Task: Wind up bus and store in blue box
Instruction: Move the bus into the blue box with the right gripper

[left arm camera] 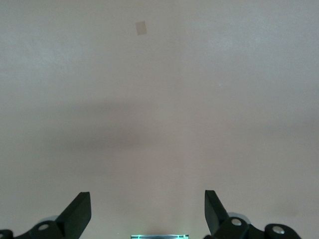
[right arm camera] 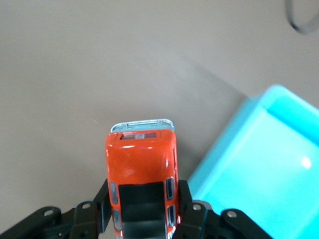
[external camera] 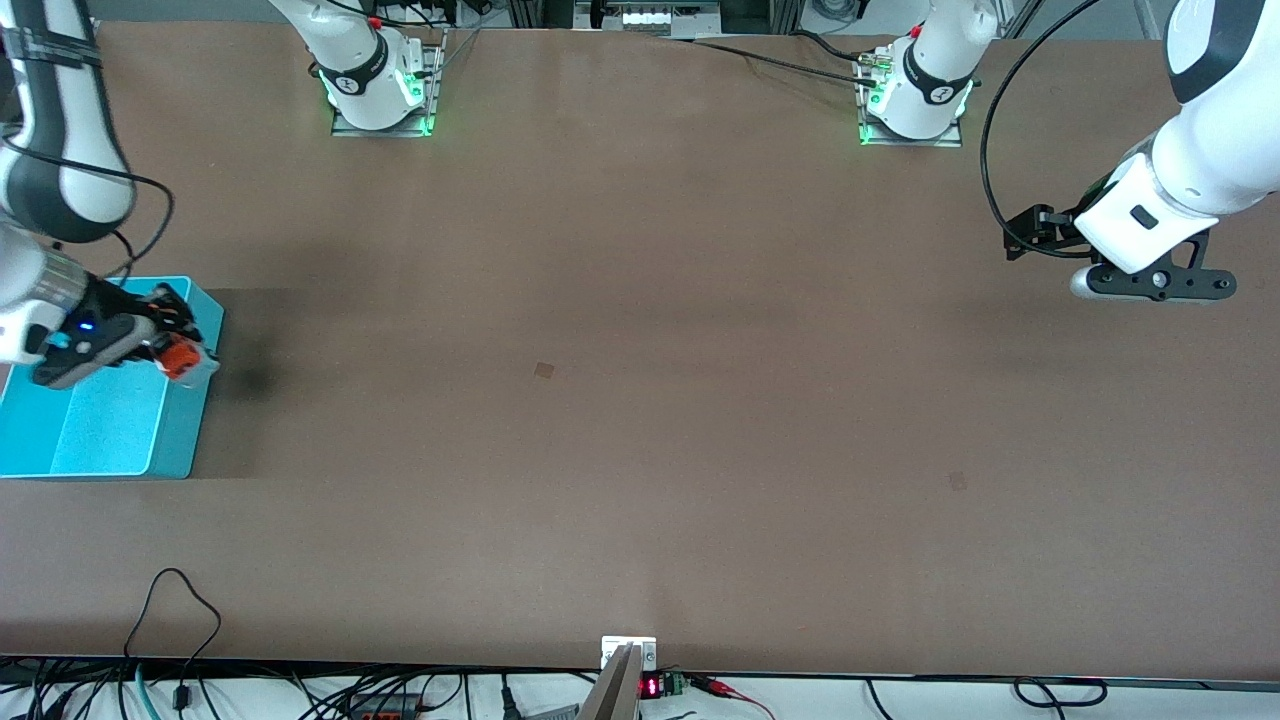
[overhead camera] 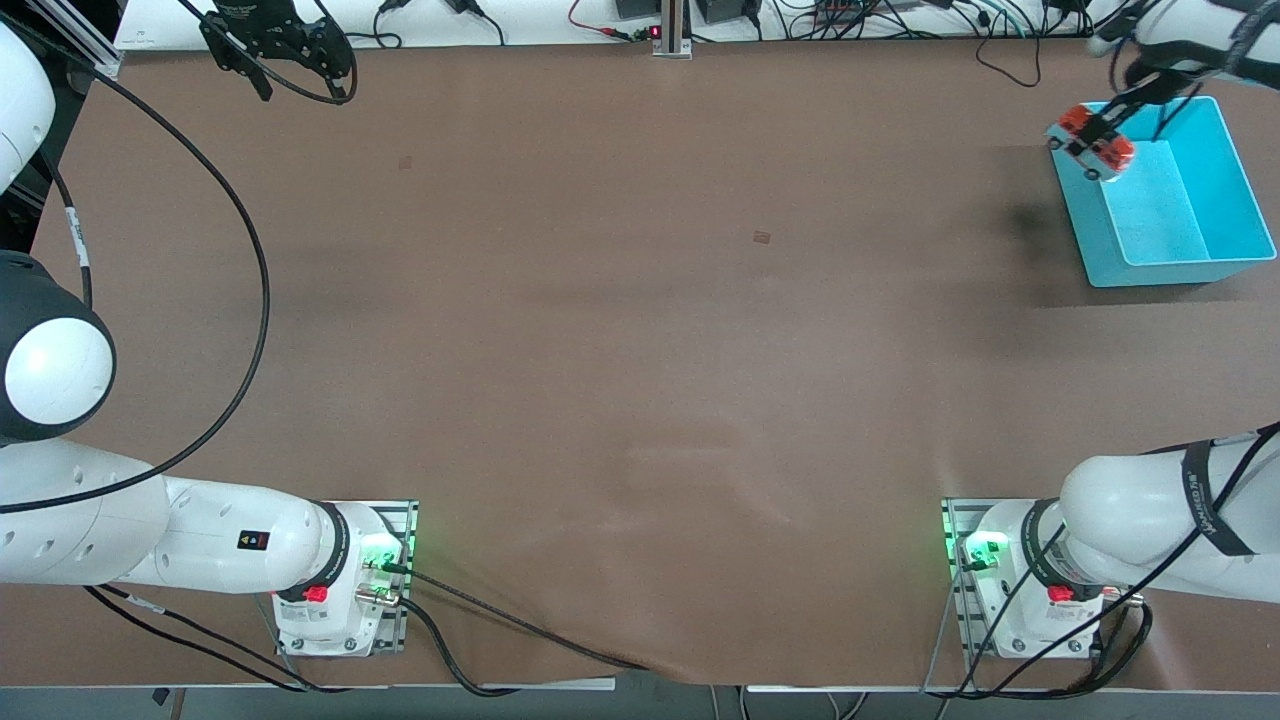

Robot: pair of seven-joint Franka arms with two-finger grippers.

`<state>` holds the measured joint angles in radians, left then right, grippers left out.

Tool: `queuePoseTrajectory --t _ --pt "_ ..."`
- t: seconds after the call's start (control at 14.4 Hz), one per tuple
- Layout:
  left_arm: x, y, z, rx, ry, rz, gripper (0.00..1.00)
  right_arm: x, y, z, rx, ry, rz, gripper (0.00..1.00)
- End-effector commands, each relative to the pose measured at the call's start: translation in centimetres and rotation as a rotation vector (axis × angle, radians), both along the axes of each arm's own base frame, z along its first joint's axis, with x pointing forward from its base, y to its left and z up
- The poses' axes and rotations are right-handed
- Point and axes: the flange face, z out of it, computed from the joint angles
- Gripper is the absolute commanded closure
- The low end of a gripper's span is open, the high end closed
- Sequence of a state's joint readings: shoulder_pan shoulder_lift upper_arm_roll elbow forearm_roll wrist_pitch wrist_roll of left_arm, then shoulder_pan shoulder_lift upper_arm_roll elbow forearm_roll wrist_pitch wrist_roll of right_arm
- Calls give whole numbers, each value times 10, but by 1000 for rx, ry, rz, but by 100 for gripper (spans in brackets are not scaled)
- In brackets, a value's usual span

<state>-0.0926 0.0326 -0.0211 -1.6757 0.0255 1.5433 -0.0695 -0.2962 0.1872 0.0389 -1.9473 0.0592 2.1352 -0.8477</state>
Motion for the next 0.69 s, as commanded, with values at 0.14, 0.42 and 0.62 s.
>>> queuePoseTrajectory --t 0.14,0.42,0.62 --pt "-6 -2 6 -9 8 5 0 -13 -83 -6 -61 -43 -235 100" --pt "-6 -2 7 -10 6 5 0 -12 -112 -46 -121 -44 -361 100" --pt "-7 -4 7 -9 6 3 0 -21 -133 -81 -128 -7 -444 100"
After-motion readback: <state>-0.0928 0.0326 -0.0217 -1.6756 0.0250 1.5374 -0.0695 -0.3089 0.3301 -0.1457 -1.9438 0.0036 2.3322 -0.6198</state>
